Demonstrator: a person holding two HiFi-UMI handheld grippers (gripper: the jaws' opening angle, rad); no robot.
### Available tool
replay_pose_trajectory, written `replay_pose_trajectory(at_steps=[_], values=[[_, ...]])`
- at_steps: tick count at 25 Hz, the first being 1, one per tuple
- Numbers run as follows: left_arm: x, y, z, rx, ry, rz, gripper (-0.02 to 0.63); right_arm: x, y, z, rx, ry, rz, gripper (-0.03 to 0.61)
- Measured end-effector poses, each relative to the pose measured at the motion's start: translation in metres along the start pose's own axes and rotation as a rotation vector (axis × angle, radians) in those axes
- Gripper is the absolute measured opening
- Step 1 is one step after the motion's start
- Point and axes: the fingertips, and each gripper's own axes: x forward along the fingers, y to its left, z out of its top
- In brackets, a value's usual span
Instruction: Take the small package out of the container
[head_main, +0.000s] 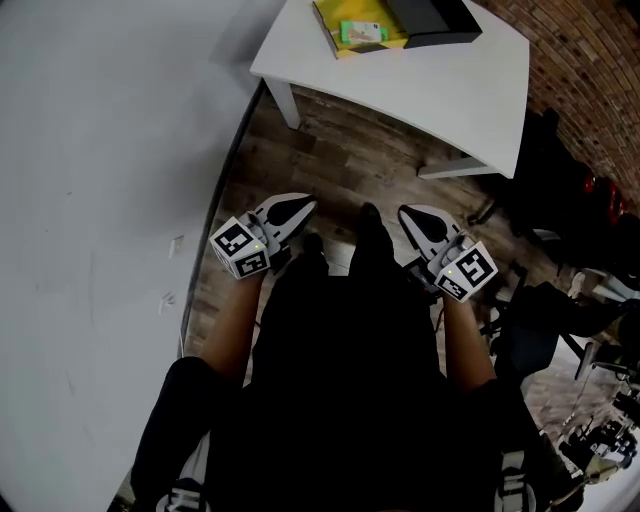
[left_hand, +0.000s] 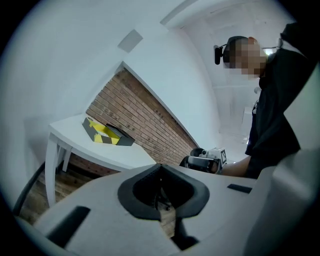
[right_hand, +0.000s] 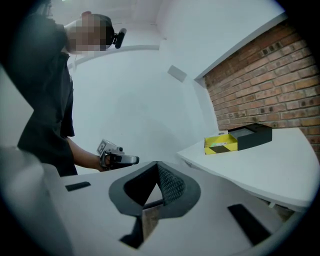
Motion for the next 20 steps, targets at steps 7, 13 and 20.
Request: replay_pose_trajectory(at_steps=[7, 13, 20], values=[[0.061, 0.003, 0.018, 0.009, -0.042, 0.085, 0.015, -0.010, -0.069, 0.032, -0.036, -0.002, 0.100, 0.006], [0.106, 0.004, 0.027, 0.020, -0.073, 0.158, 0.015, -0.023, -0.108, 0.047, -0.053, -0.013, 0.200, 0.006], [0.138, 0.006, 0.041, 0.034, -0.113, 0.256, 0.015, -0.037, -0.144, 0.053, -0.045, -0.019, 0.296, 0.006]])
